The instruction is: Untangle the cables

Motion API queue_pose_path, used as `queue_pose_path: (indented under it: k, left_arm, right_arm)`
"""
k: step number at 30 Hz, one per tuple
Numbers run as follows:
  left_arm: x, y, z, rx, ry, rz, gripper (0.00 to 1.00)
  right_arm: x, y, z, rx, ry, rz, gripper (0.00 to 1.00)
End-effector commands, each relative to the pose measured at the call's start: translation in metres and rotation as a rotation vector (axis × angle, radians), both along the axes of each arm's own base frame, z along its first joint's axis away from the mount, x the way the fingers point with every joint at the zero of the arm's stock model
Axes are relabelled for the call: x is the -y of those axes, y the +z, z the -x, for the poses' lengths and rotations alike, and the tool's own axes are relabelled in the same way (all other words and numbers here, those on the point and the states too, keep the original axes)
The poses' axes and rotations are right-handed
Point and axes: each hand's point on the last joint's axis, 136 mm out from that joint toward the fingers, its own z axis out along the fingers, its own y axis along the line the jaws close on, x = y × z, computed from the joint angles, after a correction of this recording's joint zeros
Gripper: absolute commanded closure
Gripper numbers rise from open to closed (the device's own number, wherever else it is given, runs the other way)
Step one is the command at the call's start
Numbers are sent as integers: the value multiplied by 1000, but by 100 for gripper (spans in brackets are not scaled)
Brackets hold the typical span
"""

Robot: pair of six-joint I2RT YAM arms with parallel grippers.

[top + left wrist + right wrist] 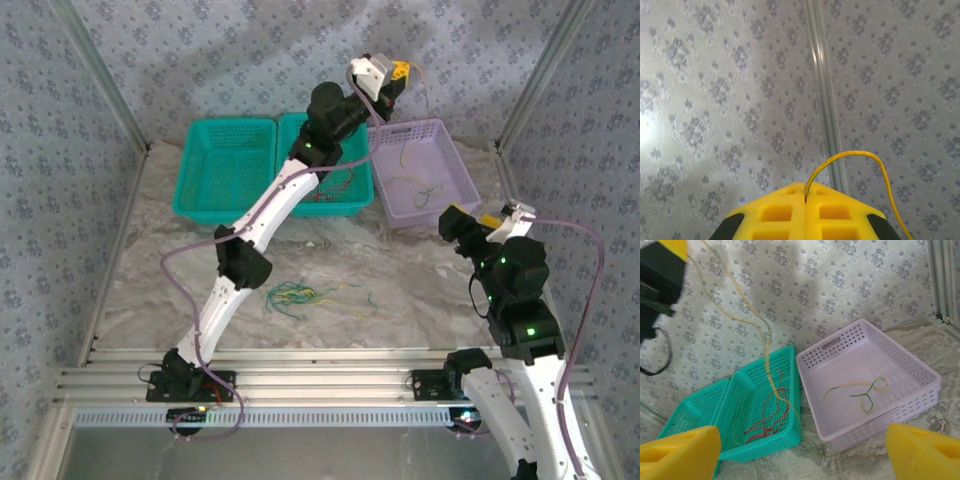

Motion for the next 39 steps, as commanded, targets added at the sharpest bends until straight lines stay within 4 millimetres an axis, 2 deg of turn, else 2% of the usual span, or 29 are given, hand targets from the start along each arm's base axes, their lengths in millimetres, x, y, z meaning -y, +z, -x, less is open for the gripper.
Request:
queue_pose_path:
  k: [1, 5, 8, 13, 19, 26, 28, 31, 34, 35, 37, 39]
  left_arm:
    - [-23, 40, 7, 104, 37, 160, 100]
    - [-23, 44, 11, 103, 8, 179, 100]
    - [-16, 31, 6, 82, 3, 168, 100]
    - [12, -25, -12, -8, -9, 91, 100]
    - [41, -79, -19, -81, -14, 39, 100]
    - [63, -145, -30, -183, -16, -40, 100]
    - [66, -160, -34, -212, -7, -54, 92]
    - [65, -178, -42, -255, 13, -57, 66]
    - [65, -191, -45, -284, 25, -77, 55]
    - [66, -194, -46, -290, 24, -84, 52]
    - [67, -196, -45, -304, 16, -90, 39]
    - [69, -188, -40, -309, -10, -76, 27]
  right_arm:
    - [-7, -6, 6, -21, 46, 32, 12]
    - [-9, -11, 5, -27, 60, 34, 12]
    - [-12, -18, 2, -45, 66, 28, 12]
    - [-13, -18, 2, -44, 76, 20, 12]
    - [-16, -16, 4, -39, 94, 13, 12]
    - [-19, -16, 8, -39, 110, 10, 12]
    - [-20, -17, 9, -42, 115, 12, 12]
    - [-21, -17, 11, -46, 125, 13, 12]
    - [-22, -19, 11, -52, 129, 12, 12]
    - [-22, -18, 11, -50, 132, 10, 11]
    - [-23, -20, 11, -53, 134, 9, 11]
    - [-23, -20, 11, -54, 134, 8, 11]
